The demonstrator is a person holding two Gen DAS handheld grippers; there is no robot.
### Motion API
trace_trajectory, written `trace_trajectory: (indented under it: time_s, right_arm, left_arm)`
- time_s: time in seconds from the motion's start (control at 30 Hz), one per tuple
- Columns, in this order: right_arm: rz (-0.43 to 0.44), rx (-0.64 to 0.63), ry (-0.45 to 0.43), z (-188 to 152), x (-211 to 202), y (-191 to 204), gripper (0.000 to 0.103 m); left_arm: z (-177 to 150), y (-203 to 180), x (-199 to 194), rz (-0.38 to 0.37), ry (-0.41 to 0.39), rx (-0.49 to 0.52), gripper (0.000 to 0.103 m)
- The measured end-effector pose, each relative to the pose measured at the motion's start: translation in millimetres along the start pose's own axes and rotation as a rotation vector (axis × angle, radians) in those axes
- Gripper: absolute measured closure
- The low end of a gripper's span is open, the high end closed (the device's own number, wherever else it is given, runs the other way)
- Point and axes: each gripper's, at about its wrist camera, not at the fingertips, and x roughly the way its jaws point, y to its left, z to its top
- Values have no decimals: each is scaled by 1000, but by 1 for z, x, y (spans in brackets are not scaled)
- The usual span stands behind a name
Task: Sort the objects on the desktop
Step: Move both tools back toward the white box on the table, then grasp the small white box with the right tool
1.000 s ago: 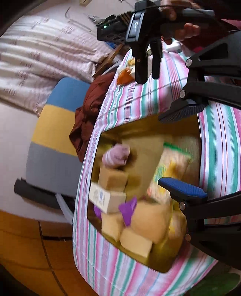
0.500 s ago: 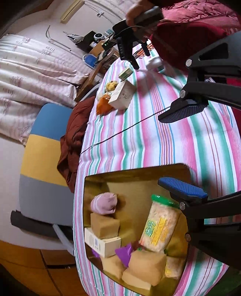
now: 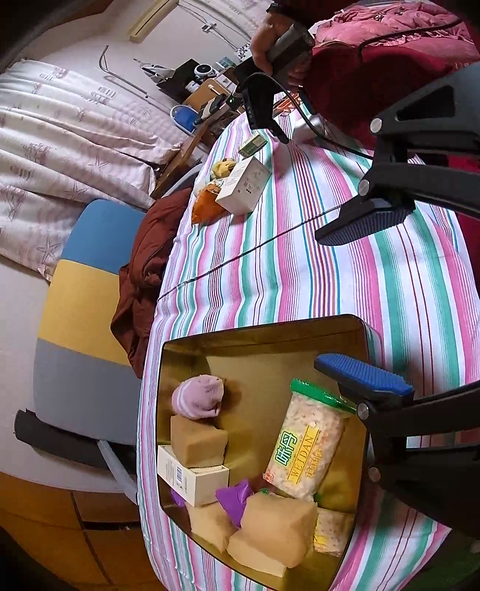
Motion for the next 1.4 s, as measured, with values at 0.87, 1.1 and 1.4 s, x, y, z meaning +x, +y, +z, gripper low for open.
trace_trajectory:
  time_s: [0.87, 1.1, 1.4]
  right_arm:
    - [-284, -526, 4, 11, -10, 21, 0]
    - [-172, -551, 36, 8, -7, 28, 25]
    - [-3, -603, -134, 16, -57, 54, 69]
  left_arm:
    - [-7, 4, 3, -9, 20, -23, 41]
    - [-8, 5, 4, -6, 24, -27, 41]
    - [-9, 0, 7, 2, 37, -15, 41]
